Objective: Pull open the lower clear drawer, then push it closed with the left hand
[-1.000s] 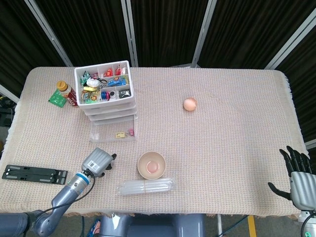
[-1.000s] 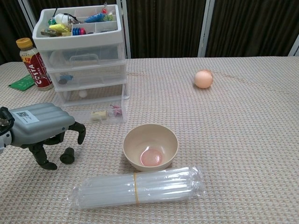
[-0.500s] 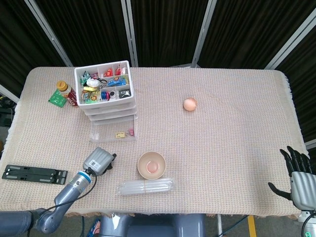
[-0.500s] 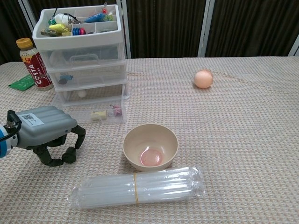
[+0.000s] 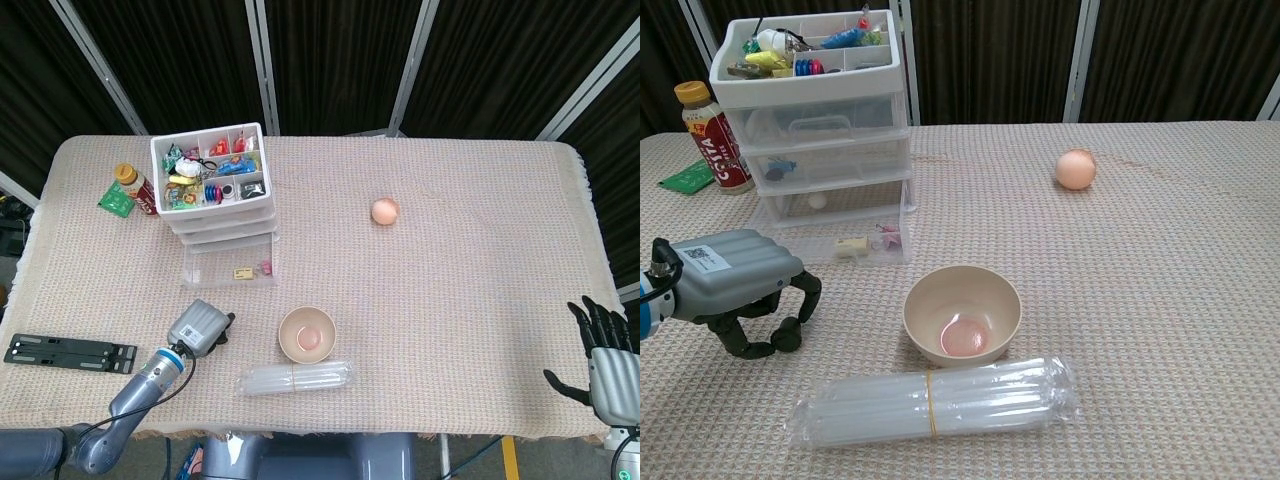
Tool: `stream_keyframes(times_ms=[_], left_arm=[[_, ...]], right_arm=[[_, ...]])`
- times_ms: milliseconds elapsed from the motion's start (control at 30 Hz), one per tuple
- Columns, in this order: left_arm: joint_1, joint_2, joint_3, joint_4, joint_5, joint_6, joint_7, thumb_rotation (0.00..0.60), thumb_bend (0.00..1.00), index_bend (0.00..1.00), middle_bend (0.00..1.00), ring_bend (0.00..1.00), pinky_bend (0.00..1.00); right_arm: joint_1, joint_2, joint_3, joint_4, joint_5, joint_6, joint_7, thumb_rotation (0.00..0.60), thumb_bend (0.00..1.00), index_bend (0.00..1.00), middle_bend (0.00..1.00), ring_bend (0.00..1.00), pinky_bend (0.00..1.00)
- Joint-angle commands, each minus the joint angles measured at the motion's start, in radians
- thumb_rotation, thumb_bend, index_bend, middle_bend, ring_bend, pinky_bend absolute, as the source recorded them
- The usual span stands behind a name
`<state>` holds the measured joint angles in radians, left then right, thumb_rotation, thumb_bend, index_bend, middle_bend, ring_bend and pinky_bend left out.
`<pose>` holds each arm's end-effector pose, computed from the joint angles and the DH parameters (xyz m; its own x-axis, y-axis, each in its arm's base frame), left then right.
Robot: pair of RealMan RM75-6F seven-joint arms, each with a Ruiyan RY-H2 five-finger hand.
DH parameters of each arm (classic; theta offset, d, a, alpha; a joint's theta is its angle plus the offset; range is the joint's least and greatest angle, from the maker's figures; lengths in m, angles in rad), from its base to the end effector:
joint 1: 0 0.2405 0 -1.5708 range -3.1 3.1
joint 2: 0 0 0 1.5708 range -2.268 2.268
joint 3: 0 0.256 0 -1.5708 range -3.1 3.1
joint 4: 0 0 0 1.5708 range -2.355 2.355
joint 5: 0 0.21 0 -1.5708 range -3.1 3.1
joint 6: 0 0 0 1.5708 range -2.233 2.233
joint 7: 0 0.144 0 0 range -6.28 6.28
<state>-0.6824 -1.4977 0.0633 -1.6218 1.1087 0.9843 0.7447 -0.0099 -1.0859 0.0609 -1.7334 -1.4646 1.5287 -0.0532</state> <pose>-0.1890 0.2679 -0.0354 0.7827 0.2726 0.5596 0.6050 -0.5444 -0.5810 -0.3067 -0.1529 0.1678 0.3625 0.0095 0.9319 -0.9271 0.1060 0.3596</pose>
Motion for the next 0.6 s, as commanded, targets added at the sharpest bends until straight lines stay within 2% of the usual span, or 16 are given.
stream_keyframes(times_ms=[33, 200, 367, 600], left_arm=[[0.000, 0.012, -0.003, -0.015, 0.017, 0.010, -0.004, 0.600, 0.45, 0.55, 1.00, 0.89, 0.71], [-0.013, 0.042, -0.021, -0.049, 0.061, 0.030, 0.000, 0.600, 0.45, 0.55, 1.00, 0.89, 0.71], [-0.031, 0.063, -0.060, -0.053, 0.072, 0.045, 0.003, 0.600, 0.45, 0.55, 1.00, 0.89, 0.71], [-0.071, 0.024, -0.135, 0.054, 0.008, 0.018, -0.015, 0.600, 0.45, 0.55, 1.00, 0.89, 0.71]], right_arm=[[0.000, 0.000, 0.000, 0.000, 0.001, -0.001, 0.000, 0.600, 0.08, 0.09, 0.00, 0.00, 0.00], [0.000, 0.000, 0.000, -0.001, 0.001, -0.001, 0.000, 0.600, 0.08, 0.09, 0.00, 0.00, 0.00], [0.000, 0.001, 0.000, -0.003, 0.001, -0.001, 0.001, 0.600, 0.08, 0.09, 0.00, 0.00, 0.00], [-0.002, 0.003, 0.000, -0.002, 0.001, 0.000, 0.003, 0.600, 0.08, 0.09, 0.00, 0.00, 0.00]])
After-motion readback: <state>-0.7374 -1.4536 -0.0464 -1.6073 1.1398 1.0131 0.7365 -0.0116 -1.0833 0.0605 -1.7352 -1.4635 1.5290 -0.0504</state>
